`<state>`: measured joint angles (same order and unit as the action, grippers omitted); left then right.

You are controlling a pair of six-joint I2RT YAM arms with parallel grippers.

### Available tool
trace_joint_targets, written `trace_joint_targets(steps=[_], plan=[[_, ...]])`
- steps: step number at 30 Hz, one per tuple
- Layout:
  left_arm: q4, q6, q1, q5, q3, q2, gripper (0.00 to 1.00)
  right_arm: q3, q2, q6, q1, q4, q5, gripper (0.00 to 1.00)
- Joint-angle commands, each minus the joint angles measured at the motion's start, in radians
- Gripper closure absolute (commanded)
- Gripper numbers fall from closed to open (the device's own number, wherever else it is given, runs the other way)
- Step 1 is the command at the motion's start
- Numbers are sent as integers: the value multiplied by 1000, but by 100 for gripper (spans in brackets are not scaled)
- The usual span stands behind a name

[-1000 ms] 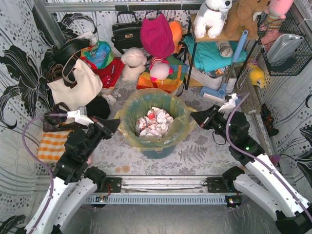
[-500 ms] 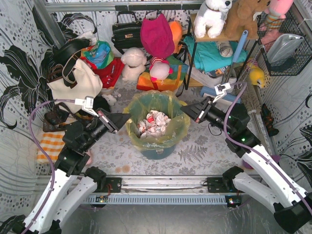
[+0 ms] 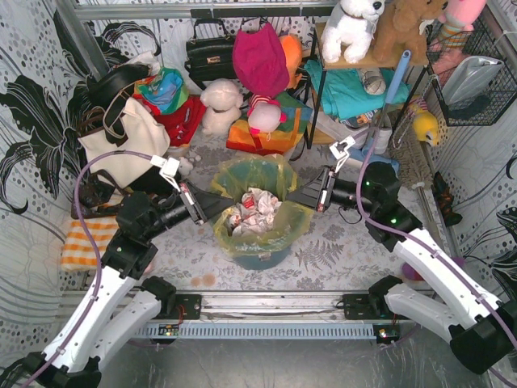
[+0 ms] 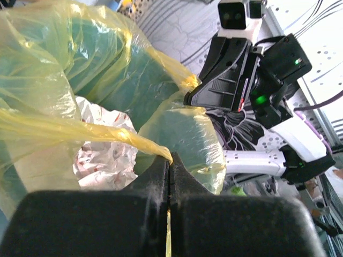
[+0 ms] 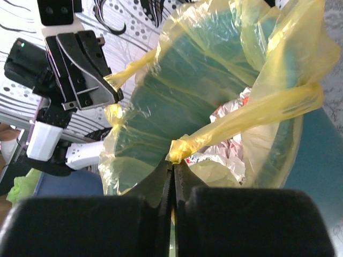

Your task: Tie the trash bag

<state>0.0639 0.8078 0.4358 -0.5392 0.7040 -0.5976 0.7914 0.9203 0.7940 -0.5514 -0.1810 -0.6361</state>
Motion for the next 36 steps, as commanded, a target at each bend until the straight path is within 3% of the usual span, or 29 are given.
trace_joint_targets(steps=[1,8,13,18,22,29,36], plan=[[25,-49,-3,-105,5,14,100,36,-49,-56,-8,96,-59,100],[37,-64,-2,-100,-9,22,100,40,-72,-80,-9,142,-58,100],[-108,1,-3,-129,19,-33,100,58,-52,-6,-10,3,-72,100],[-174,-3,-2,-133,140,-147,100,93,13,76,-15,-205,-76,100],[-231,-1,-1,-144,234,-242,100,171,76,81,-22,-271,-57,100],[-290,-8,1,-149,321,-346,100,218,90,35,-22,-228,9,100],[-276,-14,1,-128,236,-316,100,94,-15,-33,-22,-79,131,100]])
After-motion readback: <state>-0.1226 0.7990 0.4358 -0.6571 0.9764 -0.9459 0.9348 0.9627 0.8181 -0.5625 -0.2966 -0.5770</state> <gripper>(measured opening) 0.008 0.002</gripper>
